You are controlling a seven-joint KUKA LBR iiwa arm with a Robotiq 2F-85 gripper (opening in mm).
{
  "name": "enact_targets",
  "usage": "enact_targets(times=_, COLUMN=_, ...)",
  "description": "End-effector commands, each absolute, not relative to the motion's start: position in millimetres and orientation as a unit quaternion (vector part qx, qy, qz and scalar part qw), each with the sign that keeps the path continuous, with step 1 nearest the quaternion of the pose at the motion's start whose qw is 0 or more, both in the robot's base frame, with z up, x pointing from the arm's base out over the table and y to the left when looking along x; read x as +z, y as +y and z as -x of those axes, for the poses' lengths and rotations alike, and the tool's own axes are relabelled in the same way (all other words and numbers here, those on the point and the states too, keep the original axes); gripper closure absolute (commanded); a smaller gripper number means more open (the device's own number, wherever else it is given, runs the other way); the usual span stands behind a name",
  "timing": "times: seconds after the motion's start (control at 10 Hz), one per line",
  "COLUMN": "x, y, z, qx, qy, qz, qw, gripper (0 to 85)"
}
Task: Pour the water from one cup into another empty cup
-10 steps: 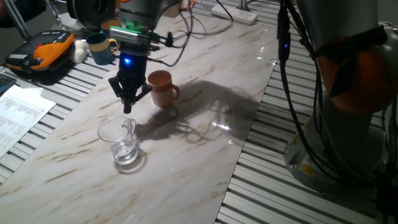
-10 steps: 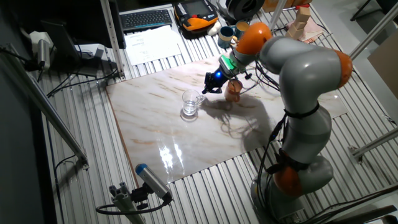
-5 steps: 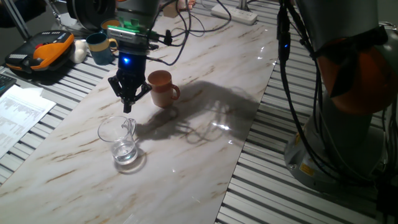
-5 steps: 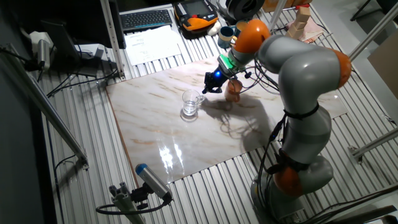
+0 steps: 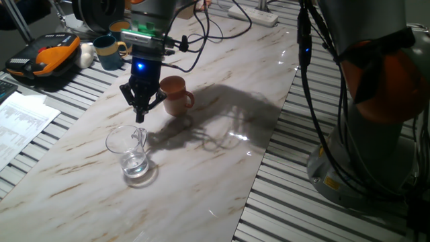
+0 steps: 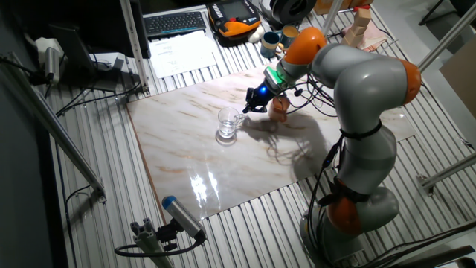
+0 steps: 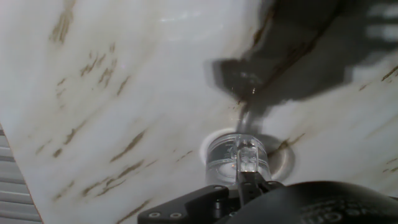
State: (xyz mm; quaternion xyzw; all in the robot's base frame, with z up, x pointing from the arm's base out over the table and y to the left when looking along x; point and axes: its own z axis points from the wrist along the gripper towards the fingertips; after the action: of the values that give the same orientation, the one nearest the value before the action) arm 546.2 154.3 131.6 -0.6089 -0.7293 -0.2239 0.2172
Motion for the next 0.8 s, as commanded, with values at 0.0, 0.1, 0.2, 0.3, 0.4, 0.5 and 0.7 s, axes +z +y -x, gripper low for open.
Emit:
enact_targets(times=0.0, x=133.5, y=154.6, z=-545.9, qx=-0.217, qy=-0.733, qz=0.606, qw=0.219, gripper=85.0)
enact_targets(times=0.1, x=133.8, y=155.0, z=-545.7, qx=-0.221, qy=-0.732, qz=0.603, qw=0.227, gripper=85.0)
enact_targets(times=0.2, x=134.5, y=155.6, z=-546.5, qx=-0.223, qy=-0.733, qz=0.599, qw=0.234, gripper=85.0)
enact_targets(times=0.3, x=133.6, y=156.0, z=-546.2, qx=-0.232, qy=-0.732, qz=0.589, qw=0.253, gripper=85.0)
enact_targets(times=0.4, x=133.0, y=155.9, z=-545.8, qx=-0.245, qy=-0.728, qz=0.58, qw=0.273, gripper=85.0)
enact_targets(times=0.5, x=131.9, y=155.1, z=-545.8, qx=-0.238, qy=-0.732, qz=0.579, qw=0.269, gripper=85.0)
enact_targets(times=0.7, x=130.4, y=154.2, z=-545.4, qx=-0.221, qy=-0.74, qz=0.583, qw=0.252, gripper=85.0)
